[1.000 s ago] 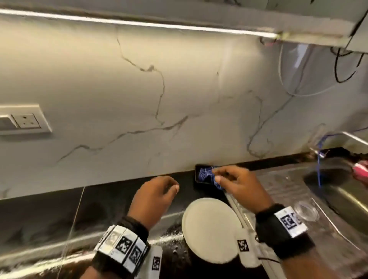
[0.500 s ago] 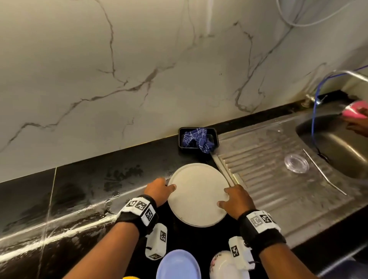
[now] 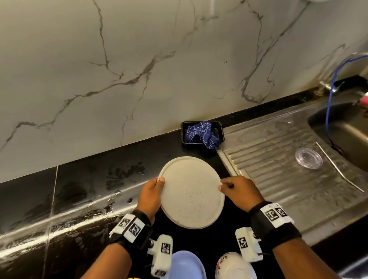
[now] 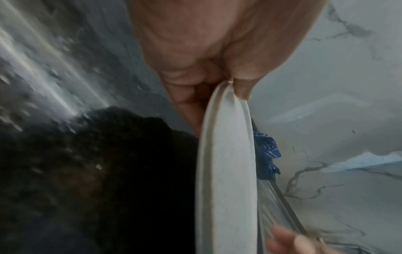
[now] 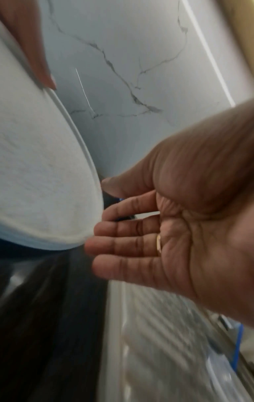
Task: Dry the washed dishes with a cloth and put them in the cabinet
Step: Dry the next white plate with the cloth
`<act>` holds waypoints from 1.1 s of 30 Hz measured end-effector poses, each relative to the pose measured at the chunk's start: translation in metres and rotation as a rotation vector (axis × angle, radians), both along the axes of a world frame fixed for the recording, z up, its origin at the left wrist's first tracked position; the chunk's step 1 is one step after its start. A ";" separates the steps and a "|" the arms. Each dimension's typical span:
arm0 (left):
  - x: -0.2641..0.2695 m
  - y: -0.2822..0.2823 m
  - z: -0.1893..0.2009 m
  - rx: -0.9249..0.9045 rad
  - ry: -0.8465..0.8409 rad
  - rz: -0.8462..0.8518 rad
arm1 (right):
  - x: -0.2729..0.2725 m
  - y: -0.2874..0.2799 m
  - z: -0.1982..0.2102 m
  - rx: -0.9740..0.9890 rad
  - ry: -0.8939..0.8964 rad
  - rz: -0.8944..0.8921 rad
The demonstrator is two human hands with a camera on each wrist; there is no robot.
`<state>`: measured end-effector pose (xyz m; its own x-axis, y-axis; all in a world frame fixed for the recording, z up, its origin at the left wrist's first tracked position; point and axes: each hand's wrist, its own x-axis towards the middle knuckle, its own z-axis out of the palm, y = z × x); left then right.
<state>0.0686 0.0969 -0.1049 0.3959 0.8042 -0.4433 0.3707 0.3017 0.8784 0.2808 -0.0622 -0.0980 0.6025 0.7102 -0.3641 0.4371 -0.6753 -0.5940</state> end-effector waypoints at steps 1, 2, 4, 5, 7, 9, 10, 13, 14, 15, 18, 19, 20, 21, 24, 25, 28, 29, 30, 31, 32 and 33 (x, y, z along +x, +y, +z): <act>-0.010 0.002 -0.001 0.035 -0.014 0.036 | 0.005 0.011 0.008 0.045 -0.024 0.017; -0.019 0.004 -0.001 0.048 -0.030 0.078 | 0.010 0.025 0.016 0.100 -0.073 0.031; -0.040 0.009 0.000 0.054 -0.057 0.175 | 0.024 0.057 0.029 0.219 -0.223 0.072; -0.049 0.010 0.003 0.048 -0.076 0.222 | 0.032 0.075 0.034 0.264 -0.293 0.098; -0.065 0.012 0.009 0.028 -0.127 0.316 | 0.045 0.114 0.036 0.270 -0.415 0.157; -0.075 0.011 0.017 0.003 -0.156 0.379 | 0.056 0.148 0.033 0.146 -0.510 0.203; -0.079 0.011 0.021 -0.004 -0.163 0.405 | 0.059 0.163 0.030 0.064 -0.551 0.224; -0.087 0.009 0.033 -0.007 -0.197 0.472 | 0.064 0.189 0.020 -0.135 -0.633 0.306; -0.089 0.008 0.037 -0.006 -0.219 0.482 | 0.066 0.194 0.016 -0.157 -0.647 0.318; -0.091 0.006 0.041 -0.013 -0.242 0.483 | 0.068 0.197 0.013 -0.166 -0.658 0.307; -0.096 0.002 0.054 -0.080 -0.286 0.482 | 0.075 0.198 0.011 -0.130 -0.631 0.180; -0.099 0.000 0.057 -0.111 -0.305 0.482 | 0.077 0.194 0.015 -0.088 -0.601 0.129; -0.101 -0.001 0.060 -0.136 -0.326 0.478 | 0.078 0.190 0.021 -0.025 -0.576 0.073; -0.104 -0.003 0.063 -0.159 -0.348 0.476 | 0.078 0.182 0.028 0.053 -0.534 0.014; -0.116 -0.009 0.068 -0.175 -0.387 0.478 | 0.064 0.147 0.058 0.375 -0.362 -0.099; -0.120 -0.012 0.070 -0.161 -0.399 0.479 | 0.053 0.133 0.069 0.481 -0.288 -0.112; -0.130 -0.021 0.076 -0.038 -0.419 0.469 | 0.007 0.092 0.093 0.805 0.063 -0.233; -0.133 -0.025 0.079 0.015 -0.419 0.468 | -0.010 0.079 0.098 0.881 0.225 -0.301; -0.137 -0.028 0.080 0.058 -0.422 0.465 | -0.027 0.068 0.101 0.928 0.396 -0.353; -0.141 -0.032 0.082 0.088 -0.424 0.460 | -0.043 0.058 0.103 0.942 0.539 -0.389; -0.145 -0.035 0.085 0.106 -0.427 0.449 | -0.059 0.050 0.104 0.929 0.637 -0.406; -0.151 -0.038 0.086 0.115 -0.432 0.434 | -0.073 0.043 0.103 0.900 0.693 -0.409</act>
